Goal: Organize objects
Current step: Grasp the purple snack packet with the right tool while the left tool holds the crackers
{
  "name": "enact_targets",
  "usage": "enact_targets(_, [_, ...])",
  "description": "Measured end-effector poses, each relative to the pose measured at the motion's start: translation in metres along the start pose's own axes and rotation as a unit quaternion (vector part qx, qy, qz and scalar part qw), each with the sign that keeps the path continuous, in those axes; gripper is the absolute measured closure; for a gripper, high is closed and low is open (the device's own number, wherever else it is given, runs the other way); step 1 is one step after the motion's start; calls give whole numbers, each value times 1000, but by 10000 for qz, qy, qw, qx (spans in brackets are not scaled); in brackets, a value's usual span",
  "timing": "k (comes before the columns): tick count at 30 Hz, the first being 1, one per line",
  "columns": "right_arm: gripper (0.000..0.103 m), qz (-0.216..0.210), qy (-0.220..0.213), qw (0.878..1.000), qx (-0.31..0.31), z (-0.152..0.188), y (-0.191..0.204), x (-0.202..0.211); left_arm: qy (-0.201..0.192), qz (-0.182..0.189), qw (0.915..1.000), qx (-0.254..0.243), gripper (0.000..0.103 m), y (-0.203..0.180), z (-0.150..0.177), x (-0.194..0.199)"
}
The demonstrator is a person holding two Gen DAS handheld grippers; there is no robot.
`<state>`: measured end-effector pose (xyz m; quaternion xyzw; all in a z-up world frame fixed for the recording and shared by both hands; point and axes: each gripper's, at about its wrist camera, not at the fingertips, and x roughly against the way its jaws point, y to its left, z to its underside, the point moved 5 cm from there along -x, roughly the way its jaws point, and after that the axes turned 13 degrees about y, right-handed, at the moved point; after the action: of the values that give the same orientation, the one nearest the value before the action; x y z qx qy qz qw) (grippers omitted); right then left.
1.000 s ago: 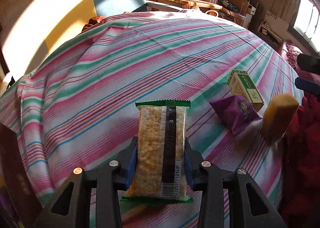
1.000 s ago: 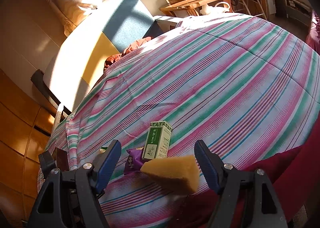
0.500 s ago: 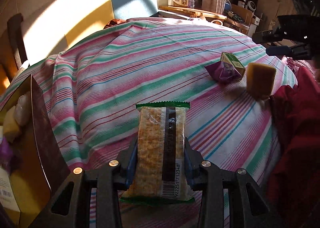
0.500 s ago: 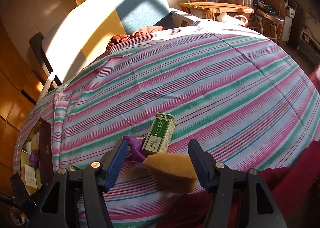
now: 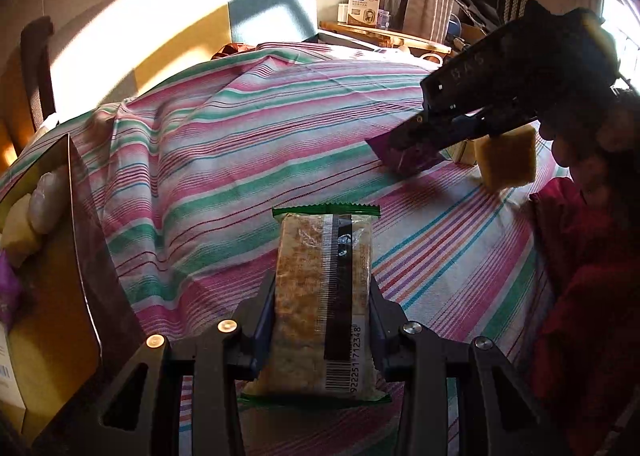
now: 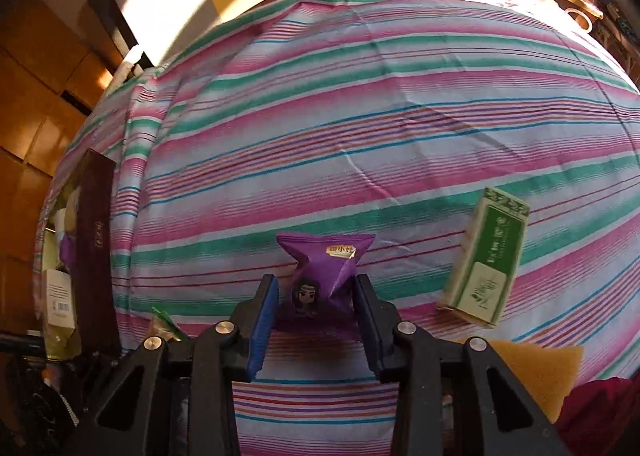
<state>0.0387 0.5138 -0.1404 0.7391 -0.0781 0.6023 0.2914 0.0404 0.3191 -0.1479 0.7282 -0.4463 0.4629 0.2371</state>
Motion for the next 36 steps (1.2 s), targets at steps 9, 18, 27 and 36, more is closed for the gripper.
enact_targets(9, [62, 6, -209, 9997, -134, -6, 0, 3, -65, 55, 9999, 75, 62, 1, 1, -1])
enact_targets(18, [57, 405, -49, 9988, 287, -12, 21, -13, -100, 65, 9999, 94, 61, 1, 2, -1])
enact_targets(27, [68, 1064, 108, 9920, 668, -14, 29, -36, -118, 5, 9999, 70, 61, 0, 2, -1])
enact_targets(36, [67, 820, 85, 9950, 569, -13, 25, -35, -55, 164, 9998, 24, 63, -7, 3, 9])
